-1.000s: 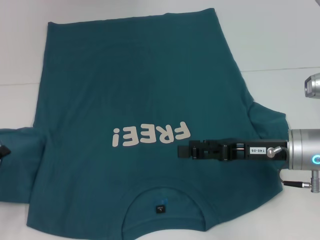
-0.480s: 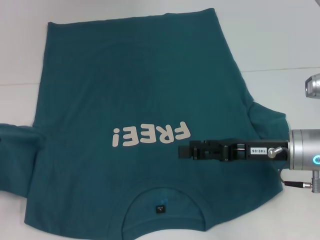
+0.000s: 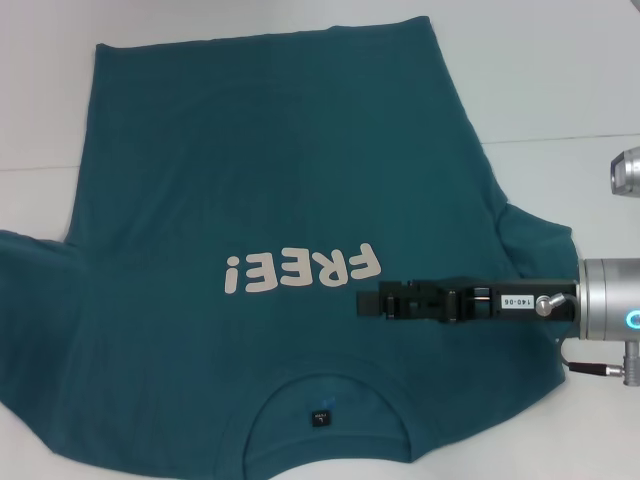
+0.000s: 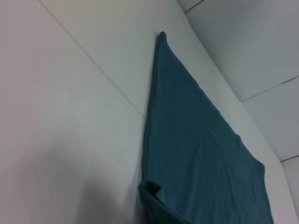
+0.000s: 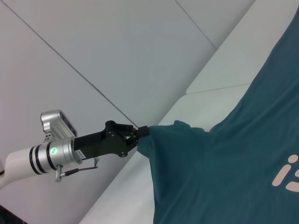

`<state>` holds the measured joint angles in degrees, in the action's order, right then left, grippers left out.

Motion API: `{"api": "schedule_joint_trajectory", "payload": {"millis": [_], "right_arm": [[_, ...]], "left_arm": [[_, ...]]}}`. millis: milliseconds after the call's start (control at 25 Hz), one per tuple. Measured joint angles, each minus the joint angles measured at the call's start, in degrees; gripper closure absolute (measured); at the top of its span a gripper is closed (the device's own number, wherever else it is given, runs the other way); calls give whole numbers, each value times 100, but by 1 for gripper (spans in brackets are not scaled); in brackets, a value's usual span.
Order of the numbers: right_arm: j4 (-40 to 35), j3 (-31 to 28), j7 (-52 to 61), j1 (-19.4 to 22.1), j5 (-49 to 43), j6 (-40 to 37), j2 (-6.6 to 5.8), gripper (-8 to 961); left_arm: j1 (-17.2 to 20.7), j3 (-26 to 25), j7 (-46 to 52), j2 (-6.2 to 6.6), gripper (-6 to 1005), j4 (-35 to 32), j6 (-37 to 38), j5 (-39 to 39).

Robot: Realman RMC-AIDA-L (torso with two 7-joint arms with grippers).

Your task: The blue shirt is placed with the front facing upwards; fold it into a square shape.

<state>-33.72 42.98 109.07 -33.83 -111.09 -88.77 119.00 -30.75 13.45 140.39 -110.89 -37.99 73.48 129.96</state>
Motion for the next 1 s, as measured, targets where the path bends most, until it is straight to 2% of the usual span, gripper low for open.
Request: {"api": "schedule_joint_trajectory", "payload": {"millis": [280, 440, 600, 720, 1000], "right_arm": [[-12, 0, 8, 0, 0, 0, -1, 24], [-15, 0, 22, 0, 0, 0, 0, 24], [-7, 0, 22, 0, 0, 1, 0, 24], [10, 0, 13, -4, 0, 0, 0, 24], [18, 0, -7, -2, 0, 5, 0, 24]], "left_arm": [[-42, 108, 49, -1, 1001, 4, 208, 150], [-78, 184, 50, -97, 1001, 17, 446, 99], [-182, 175, 50, -271, 1001, 43, 557, 75], [-257, 165, 50, -354, 1001, 147, 537, -18], [-466, 172, 49, -409, 1000, 504, 94, -125]]}}
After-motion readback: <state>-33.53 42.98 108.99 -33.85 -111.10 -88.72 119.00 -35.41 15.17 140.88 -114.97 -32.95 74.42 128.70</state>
